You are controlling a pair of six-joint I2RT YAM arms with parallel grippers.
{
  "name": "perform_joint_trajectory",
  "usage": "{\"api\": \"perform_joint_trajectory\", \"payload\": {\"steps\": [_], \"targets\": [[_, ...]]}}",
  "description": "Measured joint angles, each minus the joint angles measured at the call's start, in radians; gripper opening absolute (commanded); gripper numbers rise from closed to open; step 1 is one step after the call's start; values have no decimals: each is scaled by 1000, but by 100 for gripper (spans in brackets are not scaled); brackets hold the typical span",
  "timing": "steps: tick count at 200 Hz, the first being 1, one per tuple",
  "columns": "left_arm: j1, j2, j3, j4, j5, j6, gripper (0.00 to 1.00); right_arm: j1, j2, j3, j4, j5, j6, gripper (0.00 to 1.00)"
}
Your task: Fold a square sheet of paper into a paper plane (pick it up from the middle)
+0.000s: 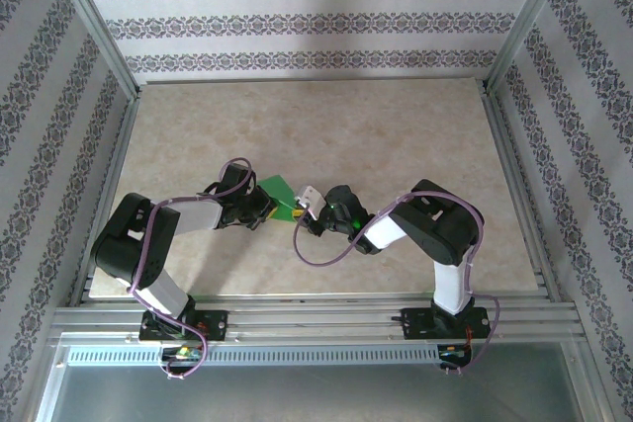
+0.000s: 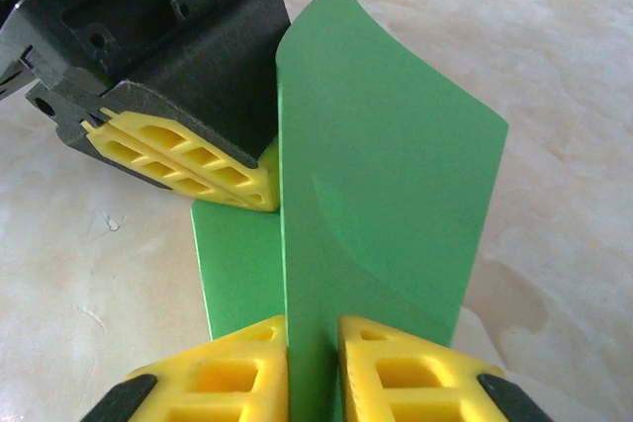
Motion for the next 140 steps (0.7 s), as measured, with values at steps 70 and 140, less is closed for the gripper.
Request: {"api": "perform_joint_trajectory", "payload": {"steps": [70,140], "targets": [[-1,-87,-1,-22,-18,27,23,-26,3,5,-3,-63,106,10],[-2,-138,11,-21,-14,108,33,-62,14,22,-3,-127,343,12]]}}
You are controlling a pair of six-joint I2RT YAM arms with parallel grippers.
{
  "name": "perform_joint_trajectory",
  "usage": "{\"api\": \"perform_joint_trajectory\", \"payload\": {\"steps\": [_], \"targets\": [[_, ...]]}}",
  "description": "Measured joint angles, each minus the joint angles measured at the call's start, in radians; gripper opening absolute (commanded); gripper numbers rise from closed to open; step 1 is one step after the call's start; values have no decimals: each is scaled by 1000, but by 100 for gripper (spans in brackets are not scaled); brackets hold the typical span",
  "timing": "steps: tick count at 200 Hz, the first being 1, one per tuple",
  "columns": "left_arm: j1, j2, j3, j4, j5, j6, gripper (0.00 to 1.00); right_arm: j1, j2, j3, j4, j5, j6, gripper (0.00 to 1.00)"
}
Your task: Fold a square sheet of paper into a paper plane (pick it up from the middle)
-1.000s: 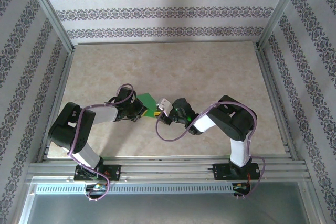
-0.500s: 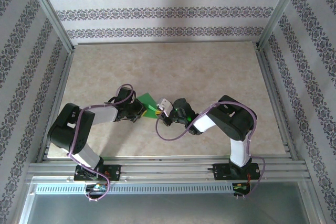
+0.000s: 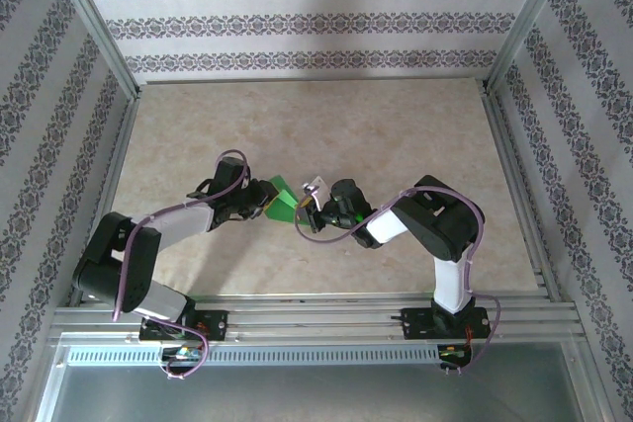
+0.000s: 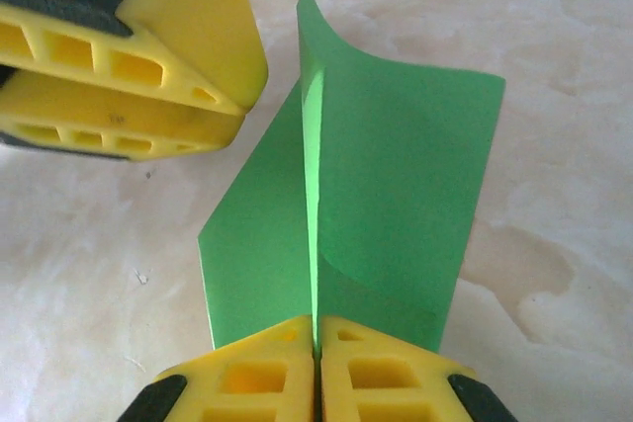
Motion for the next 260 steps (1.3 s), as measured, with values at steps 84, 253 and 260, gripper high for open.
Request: {"api": "perform_joint_trajectory", "payload": {"steps": [84,253,260], "targets": [[-32,116,90,-8,6,57,34,-6,19,1,0,-3,219,13],[-32,197,91,-11,27,69,34,-13,37,3,22,-3,341,17],[-32,198,91,-9,27,69,34,-13,37,3,23,-3,341,18]]}}
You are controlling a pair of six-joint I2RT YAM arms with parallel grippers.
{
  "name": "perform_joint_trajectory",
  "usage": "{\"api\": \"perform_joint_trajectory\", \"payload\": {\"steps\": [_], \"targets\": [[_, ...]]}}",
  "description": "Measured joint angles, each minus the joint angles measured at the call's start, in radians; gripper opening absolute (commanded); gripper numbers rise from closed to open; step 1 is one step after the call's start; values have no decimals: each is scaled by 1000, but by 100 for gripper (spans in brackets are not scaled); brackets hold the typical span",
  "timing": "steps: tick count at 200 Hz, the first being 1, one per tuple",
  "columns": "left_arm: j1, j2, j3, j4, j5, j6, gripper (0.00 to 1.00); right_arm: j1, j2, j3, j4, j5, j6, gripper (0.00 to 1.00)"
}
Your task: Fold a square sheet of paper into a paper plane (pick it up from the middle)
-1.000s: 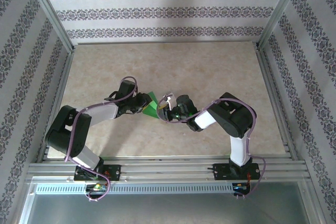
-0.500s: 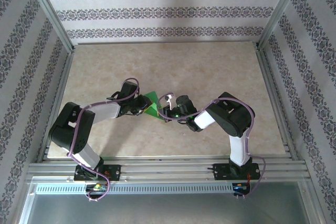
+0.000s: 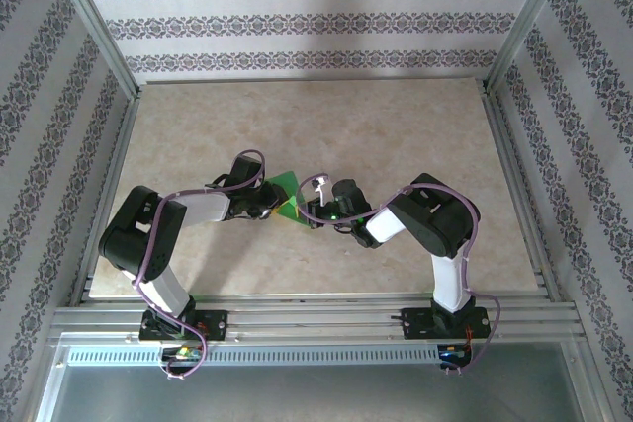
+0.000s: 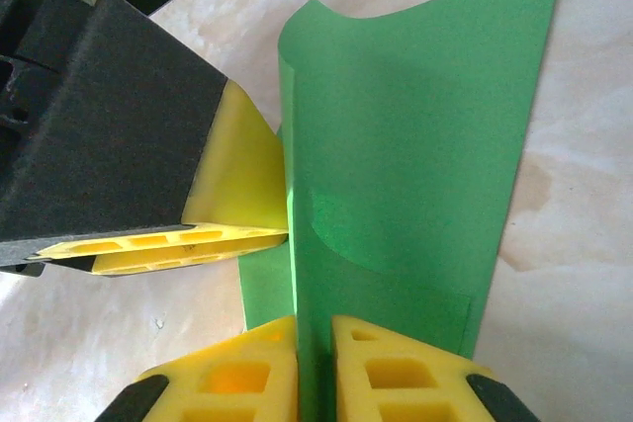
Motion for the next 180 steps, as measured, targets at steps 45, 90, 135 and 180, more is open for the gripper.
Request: {"api": "perform_joint_trajectory", "payload": {"steps": [45,90,135,180], "targets": [[0,2,0,4,0,0,37,-6,0,0,1,-1,3,20],[0,1,-15,43,8,0,41,-13,0,0,1,-4,11,18],[0,-11,-42,88,19,0,44,-27,0,0,1,-4,30,18],[0,-24,-43,90,19,1,46,-31,0,0,1,-5,33,19]]}}
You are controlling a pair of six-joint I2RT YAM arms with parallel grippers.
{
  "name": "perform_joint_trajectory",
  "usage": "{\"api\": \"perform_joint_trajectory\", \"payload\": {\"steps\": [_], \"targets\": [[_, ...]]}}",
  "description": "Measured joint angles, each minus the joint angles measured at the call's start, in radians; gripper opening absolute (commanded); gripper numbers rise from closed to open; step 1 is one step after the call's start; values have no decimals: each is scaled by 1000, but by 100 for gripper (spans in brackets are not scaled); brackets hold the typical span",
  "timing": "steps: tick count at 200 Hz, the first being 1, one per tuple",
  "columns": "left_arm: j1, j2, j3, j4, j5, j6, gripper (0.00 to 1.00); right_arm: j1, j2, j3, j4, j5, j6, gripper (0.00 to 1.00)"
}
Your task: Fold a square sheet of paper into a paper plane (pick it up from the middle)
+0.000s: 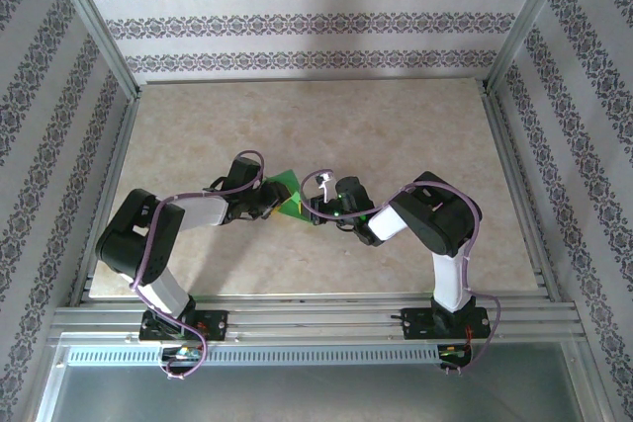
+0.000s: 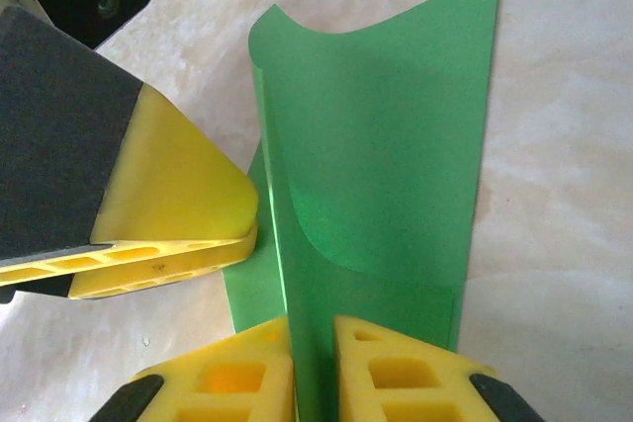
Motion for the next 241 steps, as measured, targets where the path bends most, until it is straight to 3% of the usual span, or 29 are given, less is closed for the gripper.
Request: {"api": "perform_joint_trajectory", "payload": {"steps": [130,241], "targets": [[0,16,24,-13,3,7,58,-2,8,0,15,-10,0,19],[-13,48,146,-252,-50,53,57,-21,-12,0,5,-45,61,32]]}}
